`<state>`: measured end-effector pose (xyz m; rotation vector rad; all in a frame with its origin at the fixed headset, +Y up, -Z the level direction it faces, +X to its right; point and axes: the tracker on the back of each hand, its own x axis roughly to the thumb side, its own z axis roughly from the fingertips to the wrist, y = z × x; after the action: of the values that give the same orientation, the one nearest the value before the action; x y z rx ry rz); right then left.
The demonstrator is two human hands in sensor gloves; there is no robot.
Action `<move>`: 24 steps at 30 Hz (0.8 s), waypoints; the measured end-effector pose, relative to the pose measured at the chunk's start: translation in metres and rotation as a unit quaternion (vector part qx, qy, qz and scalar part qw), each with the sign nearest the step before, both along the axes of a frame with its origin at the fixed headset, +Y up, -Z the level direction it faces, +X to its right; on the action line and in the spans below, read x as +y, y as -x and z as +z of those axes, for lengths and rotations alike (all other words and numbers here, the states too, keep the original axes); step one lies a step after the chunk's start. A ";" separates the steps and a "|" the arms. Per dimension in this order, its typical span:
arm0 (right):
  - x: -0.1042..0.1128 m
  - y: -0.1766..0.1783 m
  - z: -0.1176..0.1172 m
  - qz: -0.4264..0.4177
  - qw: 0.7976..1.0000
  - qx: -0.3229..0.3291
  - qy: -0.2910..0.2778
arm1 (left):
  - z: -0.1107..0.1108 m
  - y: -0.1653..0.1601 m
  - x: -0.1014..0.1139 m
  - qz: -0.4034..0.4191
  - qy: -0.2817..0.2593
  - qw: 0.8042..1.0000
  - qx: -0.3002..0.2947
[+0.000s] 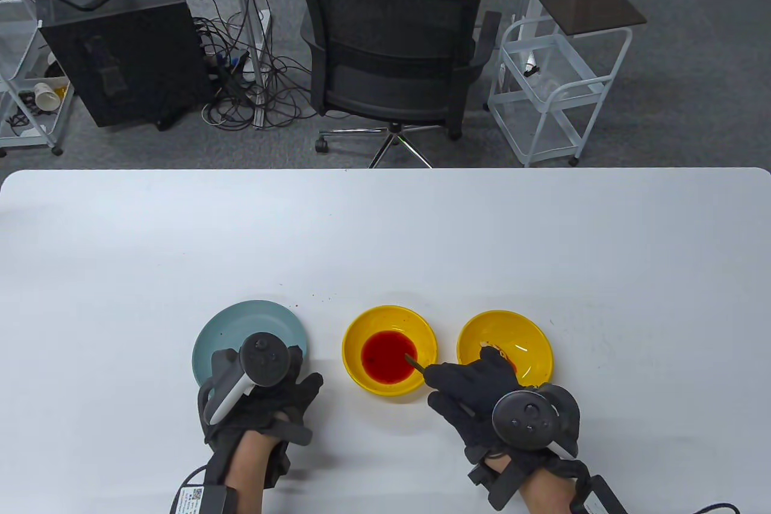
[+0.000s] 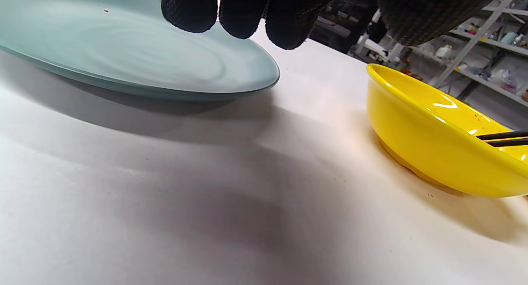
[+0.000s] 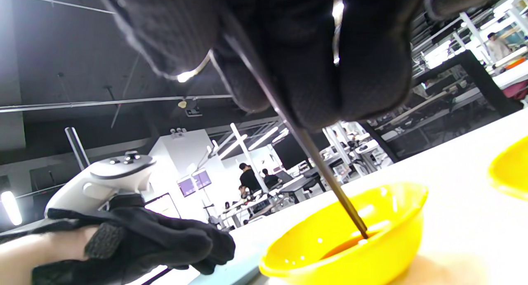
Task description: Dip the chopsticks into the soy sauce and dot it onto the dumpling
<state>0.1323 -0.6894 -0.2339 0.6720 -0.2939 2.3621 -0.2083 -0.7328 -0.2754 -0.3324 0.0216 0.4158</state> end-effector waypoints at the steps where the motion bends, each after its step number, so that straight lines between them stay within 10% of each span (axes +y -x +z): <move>1: -0.001 0.000 -0.001 0.004 1.000 0.005 0.009 | 0.000 0.000 0.000 0.003 0.003 1.000 0.000; 24: -0.009 0.002 -0.006 -0.015 0.997 0.053 0.060 | 0.002 -0.008 -0.004 0.028 0.048 0.998 -0.026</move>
<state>0.1308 -0.6980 -0.2403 0.7270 -0.1130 2.2863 -0.2001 -0.7368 -0.2738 -0.4402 -0.0190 0.4623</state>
